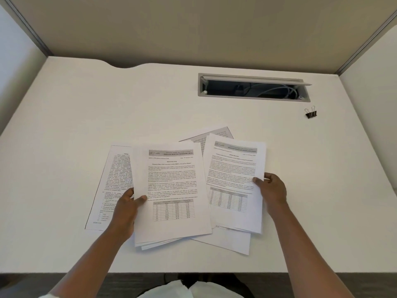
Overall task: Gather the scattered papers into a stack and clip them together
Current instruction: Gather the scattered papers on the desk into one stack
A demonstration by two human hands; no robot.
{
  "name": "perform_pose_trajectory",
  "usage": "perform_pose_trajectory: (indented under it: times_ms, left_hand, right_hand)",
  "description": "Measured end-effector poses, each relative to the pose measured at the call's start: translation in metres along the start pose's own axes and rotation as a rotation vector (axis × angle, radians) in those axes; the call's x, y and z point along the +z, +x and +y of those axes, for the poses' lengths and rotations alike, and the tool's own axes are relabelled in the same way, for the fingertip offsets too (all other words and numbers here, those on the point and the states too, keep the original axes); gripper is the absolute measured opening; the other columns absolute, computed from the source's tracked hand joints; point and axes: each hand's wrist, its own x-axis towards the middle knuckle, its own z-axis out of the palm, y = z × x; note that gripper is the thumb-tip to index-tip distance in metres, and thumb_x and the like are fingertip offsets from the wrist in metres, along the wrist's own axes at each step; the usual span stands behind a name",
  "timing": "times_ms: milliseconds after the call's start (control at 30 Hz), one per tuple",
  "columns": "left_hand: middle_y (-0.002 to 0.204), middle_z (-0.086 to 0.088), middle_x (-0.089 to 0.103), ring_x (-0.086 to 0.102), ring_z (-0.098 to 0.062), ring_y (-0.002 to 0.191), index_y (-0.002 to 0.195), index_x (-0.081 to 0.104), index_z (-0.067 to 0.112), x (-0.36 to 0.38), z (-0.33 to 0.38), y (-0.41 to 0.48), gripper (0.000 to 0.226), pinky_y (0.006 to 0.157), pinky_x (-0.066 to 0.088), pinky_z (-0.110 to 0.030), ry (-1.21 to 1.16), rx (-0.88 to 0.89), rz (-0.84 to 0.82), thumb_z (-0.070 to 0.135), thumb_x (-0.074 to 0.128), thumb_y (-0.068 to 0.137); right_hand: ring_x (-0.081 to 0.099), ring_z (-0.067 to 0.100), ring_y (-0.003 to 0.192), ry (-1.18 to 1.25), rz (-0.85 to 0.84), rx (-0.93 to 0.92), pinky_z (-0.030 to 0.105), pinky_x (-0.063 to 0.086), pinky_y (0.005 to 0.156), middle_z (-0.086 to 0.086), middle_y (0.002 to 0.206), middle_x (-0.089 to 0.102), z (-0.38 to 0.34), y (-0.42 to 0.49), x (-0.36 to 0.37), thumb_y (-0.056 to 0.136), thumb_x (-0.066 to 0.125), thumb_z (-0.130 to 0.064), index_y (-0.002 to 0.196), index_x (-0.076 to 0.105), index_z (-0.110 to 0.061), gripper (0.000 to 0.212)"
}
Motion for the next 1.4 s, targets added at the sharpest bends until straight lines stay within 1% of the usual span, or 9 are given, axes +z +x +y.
perform_pose_trajectory:
  times_ms: [233, 367, 500, 633, 867, 1000, 1100, 1233, 1400]
  left_hand:
    - [0.116, -0.006, 0.076, 0.072, -0.034, 0.104, 0.12, 0.068, 0.02, 0.0, 0.0, 0.003, 0.032, 0.093, 0.057, -0.051, -0.002, -0.006, 0.005, 0.0, 0.062, 0.096]
    - [0.118, -0.007, 0.076, 0.072, -0.035, 0.105, 0.115, 0.069, 0.022, -0.001, -0.002, 0.005, 0.03, 0.097, 0.056, -0.056, 0.002, -0.026, 0.005, 0.0, 0.063, 0.095]
    - [0.116, -0.007, 0.076, 0.072, -0.035, 0.105, 0.114, 0.069, 0.022, -0.002, -0.001, 0.005, 0.03, 0.097, 0.056, -0.054, -0.008, -0.036, -0.001, -0.001, 0.063, 0.096]
    - [0.118, -0.008, 0.076, 0.072, -0.036, 0.105, 0.114, 0.069, 0.022, -0.002, -0.001, 0.006, 0.03, 0.096, 0.056, -0.055, -0.008, -0.036, -0.006, -0.001, 0.063, 0.096]
    - [0.118, -0.007, 0.075, 0.072, -0.036, 0.105, 0.115, 0.069, 0.021, -0.002, 0.0, 0.006, 0.029, 0.096, 0.056, -0.056, 0.005, -0.034, -0.006, 0.0, 0.062, 0.095]
    - [0.116, -0.006, 0.076, 0.073, -0.035, 0.102, 0.117, 0.068, 0.02, -0.001, 0.0, 0.007, 0.03, 0.091, 0.058, -0.053, -0.001, -0.034, -0.003, 0.0, 0.062, 0.095]
    - [0.116, -0.006, 0.076, 0.073, -0.035, 0.101, 0.118, 0.068, 0.019, -0.001, 0.002, 0.006, 0.03, 0.09, 0.058, -0.052, -0.007, -0.032, -0.007, -0.001, 0.062, 0.096]
    - [0.118, -0.007, 0.076, 0.073, -0.035, 0.103, 0.122, 0.067, 0.017, -0.002, 0.001, 0.008, 0.032, 0.094, 0.057, -0.056, -0.005, -0.045, -0.009, -0.001, 0.062, 0.096]
    - [0.118, -0.005, 0.076, 0.074, -0.034, 0.103, 0.122, 0.068, 0.018, -0.003, 0.001, 0.01, 0.031, 0.095, 0.057, -0.056, -0.007, -0.063, -0.007, 0.001, 0.063, 0.096]
  right_hand:
    - [0.061, 0.024, 0.069, -0.308, 0.209, -0.535, 0.025, 0.037, 0.064, -0.001, 0.08, 0.069, -0.006, -0.011, -0.018, 0.096, 0.068, -0.018, 0.094, 0.07, -0.008, 0.01]
    - [0.062, 0.022, 0.078, -0.168, 0.202, -0.503, 0.019, 0.039, 0.067, -0.002, 0.09, 0.07, -0.019, -0.012, -0.03, 0.099, 0.063, -0.017, 0.104, 0.07, -0.013, 0.01]
    - [0.067, 0.02, 0.095, 0.105, 0.067, -0.358, 0.032, 0.052, 0.089, -0.006, 0.102, 0.072, -0.033, -0.007, -0.038, 0.1, 0.06, -0.013, 0.116, 0.069, -0.024, 0.022]
    - [0.069, 0.017, 0.096, 0.256, -0.021, -0.338, 0.033, 0.053, 0.09, -0.005, 0.107, 0.076, -0.051, -0.008, -0.053, 0.099, 0.063, -0.015, 0.113, 0.073, -0.027, 0.021]
    - [0.066, 0.02, 0.084, 0.012, 0.054, -0.389, 0.032, 0.049, 0.08, -0.008, 0.088, 0.074, -0.055, -0.005, -0.051, 0.096, 0.066, -0.029, 0.082, 0.071, -0.031, 0.016]
    - [0.064, 0.025, 0.09, -0.248, 0.145, -0.502, 0.029, 0.04, 0.081, 0.009, 0.099, 0.071, -0.045, -0.01, -0.036, 0.096, 0.07, -0.026, 0.094, 0.07, -0.009, 0.017]
    - [0.066, 0.033, 0.093, -0.244, 0.204, -0.641, 0.029, 0.042, 0.078, 0.014, 0.1, 0.071, -0.041, -0.014, -0.03, 0.095, 0.071, -0.02, 0.095, 0.069, -0.003, 0.017]
    - [0.057, 0.024, 0.062, -0.228, 0.195, -0.738, 0.014, 0.037, 0.058, 0.005, 0.071, 0.066, -0.055, -0.03, -0.032, 0.101, 0.063, -0.025, 0.088, 0.064, -0.011, 0.02]
    - [0.05, 0.027, 0.066, -0.072, 0.083, -0.757, 0.016, 0.034, 0.054, 0.008, 0.066, 0.06, -0.086, -0.058, -0.029, 0.101, 0.063, -0.026, 0.082, 0.06, -0.009, 0.025]
